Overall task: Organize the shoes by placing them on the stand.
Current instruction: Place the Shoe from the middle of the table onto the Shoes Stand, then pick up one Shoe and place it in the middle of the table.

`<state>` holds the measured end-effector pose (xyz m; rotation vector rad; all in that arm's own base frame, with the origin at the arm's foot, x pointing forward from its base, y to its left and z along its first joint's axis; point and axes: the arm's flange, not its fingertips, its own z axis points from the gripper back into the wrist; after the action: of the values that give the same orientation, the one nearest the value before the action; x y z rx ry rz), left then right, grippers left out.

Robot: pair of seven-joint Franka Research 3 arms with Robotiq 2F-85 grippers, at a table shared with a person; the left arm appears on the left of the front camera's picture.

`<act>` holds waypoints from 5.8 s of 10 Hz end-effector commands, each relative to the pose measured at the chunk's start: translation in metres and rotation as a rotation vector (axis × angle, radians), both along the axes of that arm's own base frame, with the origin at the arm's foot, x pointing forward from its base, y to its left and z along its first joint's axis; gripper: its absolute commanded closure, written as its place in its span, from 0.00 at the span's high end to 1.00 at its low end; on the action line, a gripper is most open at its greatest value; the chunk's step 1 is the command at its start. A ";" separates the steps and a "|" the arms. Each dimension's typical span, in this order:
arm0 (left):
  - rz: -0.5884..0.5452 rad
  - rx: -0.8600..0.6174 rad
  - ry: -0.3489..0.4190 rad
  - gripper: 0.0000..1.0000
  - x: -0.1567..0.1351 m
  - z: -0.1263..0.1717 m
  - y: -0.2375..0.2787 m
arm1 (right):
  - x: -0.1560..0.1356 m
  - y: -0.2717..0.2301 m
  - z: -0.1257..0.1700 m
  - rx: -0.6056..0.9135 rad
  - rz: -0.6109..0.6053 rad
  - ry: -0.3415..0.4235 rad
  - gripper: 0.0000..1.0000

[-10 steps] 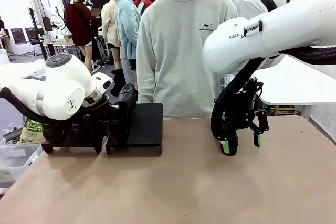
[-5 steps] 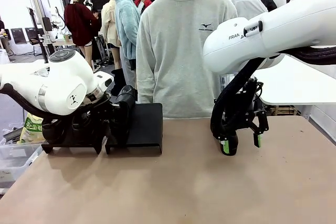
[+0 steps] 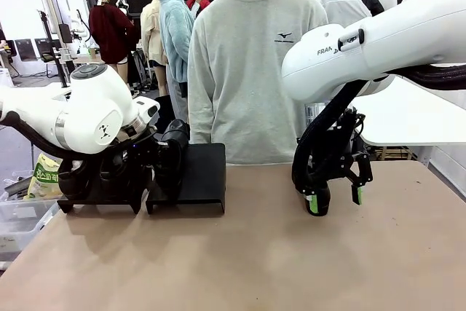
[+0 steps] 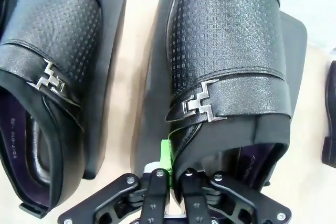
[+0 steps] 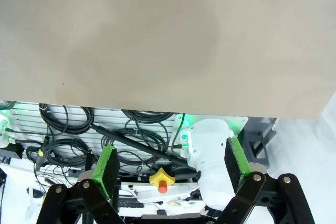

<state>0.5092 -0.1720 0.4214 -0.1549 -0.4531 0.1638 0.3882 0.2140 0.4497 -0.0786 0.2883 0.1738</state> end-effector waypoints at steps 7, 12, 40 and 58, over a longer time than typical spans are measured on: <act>-0.009 -0.004 0.001 0.00 0.007 -0.002 0.005 | 0.002 0.001 0.001 -0.010 -0.010 0.003 1.00; -0.045 -0.009 0.001 0.00 0.008 -0.007 0.005 | 0.002 0.001 0.001 -0.010 -0.010 0.003 1.00; -0.060 -0.026 -0.133 1.00 -0.057 0.066 -0.007 | 0.002 0.001 0.001 -0.010 -0.010 0.003 1.00; -0.370 0.039 0.149 1.00 -0.182 0.011 -0.111 | 0.095 -0.006 0.008 0.059 0.035 -0.145 1.00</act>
<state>0.3274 -0.2840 0.4347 -0.1908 -0.2620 -0.1991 0.4387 0.2094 0.4645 -0.0614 0.1615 0.1759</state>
